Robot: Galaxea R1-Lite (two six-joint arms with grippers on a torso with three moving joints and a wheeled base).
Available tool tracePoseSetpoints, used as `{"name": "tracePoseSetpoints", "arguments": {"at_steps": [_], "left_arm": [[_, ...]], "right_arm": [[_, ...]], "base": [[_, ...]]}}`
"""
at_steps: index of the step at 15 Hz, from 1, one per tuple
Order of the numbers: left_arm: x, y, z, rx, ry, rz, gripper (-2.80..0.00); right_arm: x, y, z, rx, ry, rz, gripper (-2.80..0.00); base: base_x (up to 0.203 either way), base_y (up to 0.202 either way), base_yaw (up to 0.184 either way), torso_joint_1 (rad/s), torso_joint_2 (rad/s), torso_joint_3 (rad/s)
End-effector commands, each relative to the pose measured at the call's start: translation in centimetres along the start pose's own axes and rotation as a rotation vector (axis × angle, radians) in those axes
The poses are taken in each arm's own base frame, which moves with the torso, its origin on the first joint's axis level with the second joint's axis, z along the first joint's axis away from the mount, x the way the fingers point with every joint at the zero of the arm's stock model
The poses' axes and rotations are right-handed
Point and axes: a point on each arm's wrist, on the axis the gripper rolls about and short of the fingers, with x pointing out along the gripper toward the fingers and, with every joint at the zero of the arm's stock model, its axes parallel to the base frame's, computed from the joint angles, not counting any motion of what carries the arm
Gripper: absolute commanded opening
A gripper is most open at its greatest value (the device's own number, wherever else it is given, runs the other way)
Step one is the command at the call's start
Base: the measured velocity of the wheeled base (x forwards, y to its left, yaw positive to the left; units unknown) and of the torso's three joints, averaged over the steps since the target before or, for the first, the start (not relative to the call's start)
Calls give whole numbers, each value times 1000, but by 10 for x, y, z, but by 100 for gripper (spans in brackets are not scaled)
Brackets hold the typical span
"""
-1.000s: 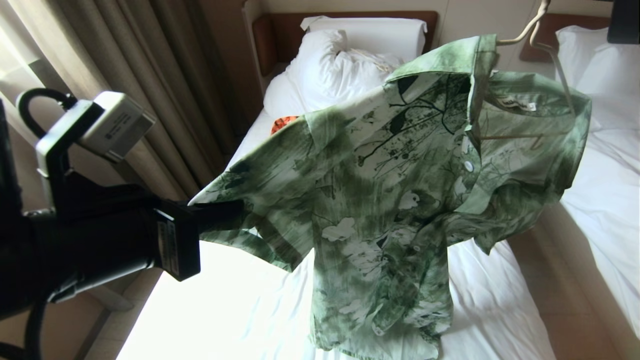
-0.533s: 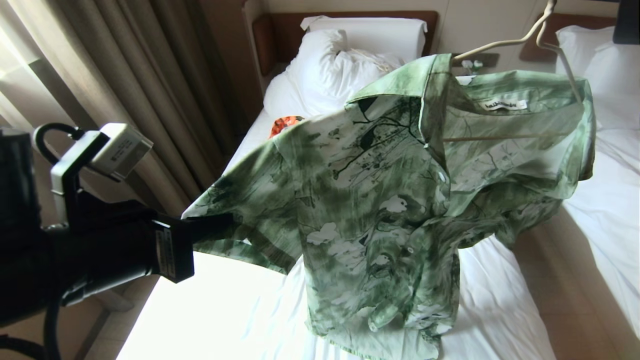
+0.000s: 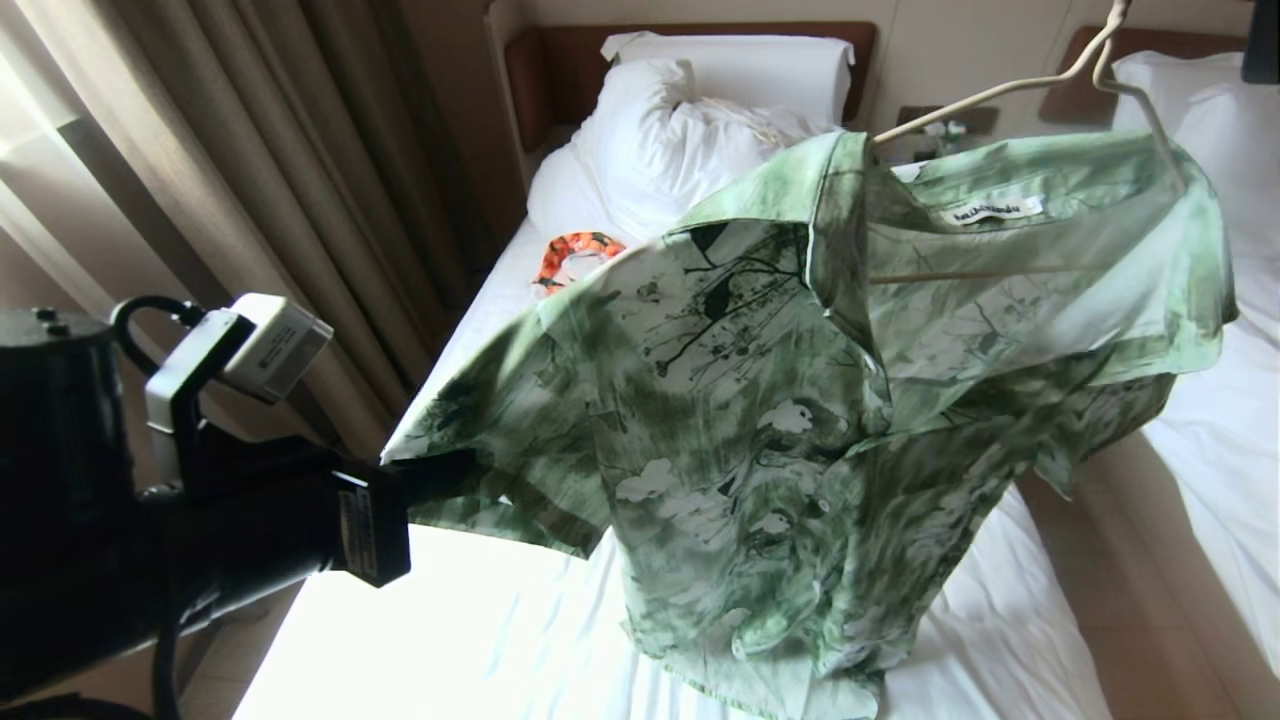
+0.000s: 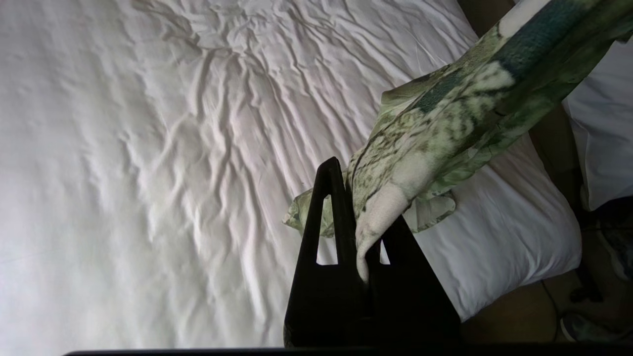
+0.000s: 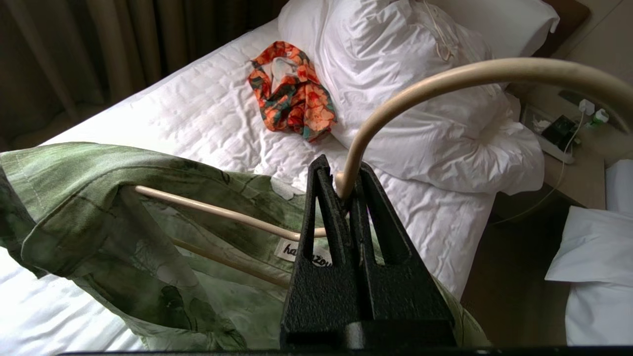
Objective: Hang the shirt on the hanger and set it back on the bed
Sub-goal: Take the clothes hanger out of the clothes
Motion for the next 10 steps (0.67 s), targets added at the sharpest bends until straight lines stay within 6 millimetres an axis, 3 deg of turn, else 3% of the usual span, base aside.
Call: {"name": "tracePoseSetpoints", "arguments": {"at_steps": [1, 6, 7, 10], "left_arm": [[10, 1, -8, -1, 25, 8, -280], [7, 0, 1, -12, -35, -15, -280], [4, 0, 1, -11, -42, -16, 0], [-10, 0, 4, -13, -81, -23, 0]], "right_arm": [[-4, -2, -1, -2, 2, -5, -280], [-6, -4, -2, -5, 6, -12, -280], [-5, -4, -2, -4, 8, -12, -280], [-5, -4, -2, -5, 7, -14, -280]], "base": [[0, 0, 0, 0, 0, 0], [0, 0, 0, 0, 0, 0], [0, 0, 0, 0, 0, 0], [0, 0, 0, 0, 0, 0]]}}
